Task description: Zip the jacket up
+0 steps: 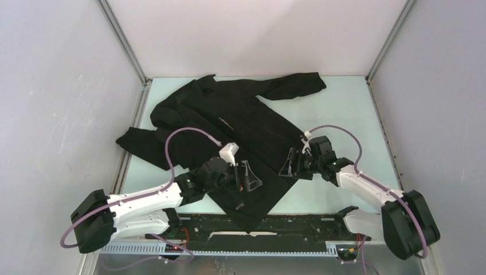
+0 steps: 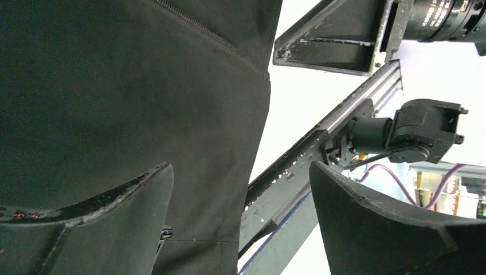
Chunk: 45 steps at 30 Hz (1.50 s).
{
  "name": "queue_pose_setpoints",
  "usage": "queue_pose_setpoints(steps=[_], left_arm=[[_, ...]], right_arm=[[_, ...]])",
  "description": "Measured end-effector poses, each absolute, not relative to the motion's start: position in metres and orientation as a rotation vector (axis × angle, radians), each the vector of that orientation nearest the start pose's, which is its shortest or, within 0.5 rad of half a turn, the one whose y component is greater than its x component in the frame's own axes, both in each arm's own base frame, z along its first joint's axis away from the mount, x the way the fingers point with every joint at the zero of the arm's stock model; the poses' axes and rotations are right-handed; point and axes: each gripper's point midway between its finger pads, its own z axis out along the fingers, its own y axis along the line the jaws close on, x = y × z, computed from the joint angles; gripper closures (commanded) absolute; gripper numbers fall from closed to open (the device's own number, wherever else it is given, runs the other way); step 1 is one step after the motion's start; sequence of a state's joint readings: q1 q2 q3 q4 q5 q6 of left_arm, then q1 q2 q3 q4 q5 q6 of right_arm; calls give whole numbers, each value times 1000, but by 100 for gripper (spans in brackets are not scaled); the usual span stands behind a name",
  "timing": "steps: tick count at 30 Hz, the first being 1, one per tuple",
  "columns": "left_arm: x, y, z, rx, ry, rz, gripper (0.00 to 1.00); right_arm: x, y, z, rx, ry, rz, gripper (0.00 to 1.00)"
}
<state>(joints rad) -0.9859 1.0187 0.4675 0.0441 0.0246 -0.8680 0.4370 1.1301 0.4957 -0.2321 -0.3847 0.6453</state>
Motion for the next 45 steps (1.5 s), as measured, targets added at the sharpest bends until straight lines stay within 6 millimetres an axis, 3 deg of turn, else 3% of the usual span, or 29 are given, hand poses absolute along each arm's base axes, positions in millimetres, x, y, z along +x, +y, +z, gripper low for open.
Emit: queue_pose_setpoints(steps=[5, 11, 15, 18, 23, 27, 32, 37, 43, 45], left_arm=[[149, -292, 110, 147, 2301, -1064, 9], [154, -290, 109, 128, 2292, -1038, 10], [155, -290, 109, 121, 2292, -1033, 12], [155, -291, 106, 122, 2296, -1030, 15], [153, -294, 84, 146, 2372, -990, 32], [149, -304, 63, 153, 2445, -994, 33], [150, -321, 72, 55, 2377, -1163, 37], [148, -337, 65, -33, 2365, -1314, 50], [145, -342, 64, -118, 2324, -1427, 59], [146, -345, 69, -123, 2301, -1455, 67]], right_arm=[[191, 202, 39, 19, 2661, 935, 67], [149, 237, 38, -205, 2693, 1013, 90], [124, 255, 46, -293, 2675, 1093, 91], [118, 258, 49, -290, 2659, 1124, 93], [124, 251, 40, -221, 2667, 1100, 100], [126, 253, 39, -221, 2649, 1125, 100], [125, 252, 40, -205, 2604, 1172, 100], [129, 246, 47, -136, 2539, 1247, 100], [135, 242, 58, -67, 2467, 1309, 100], [136, 243, 61, -58, 2455, 1323, 100]])
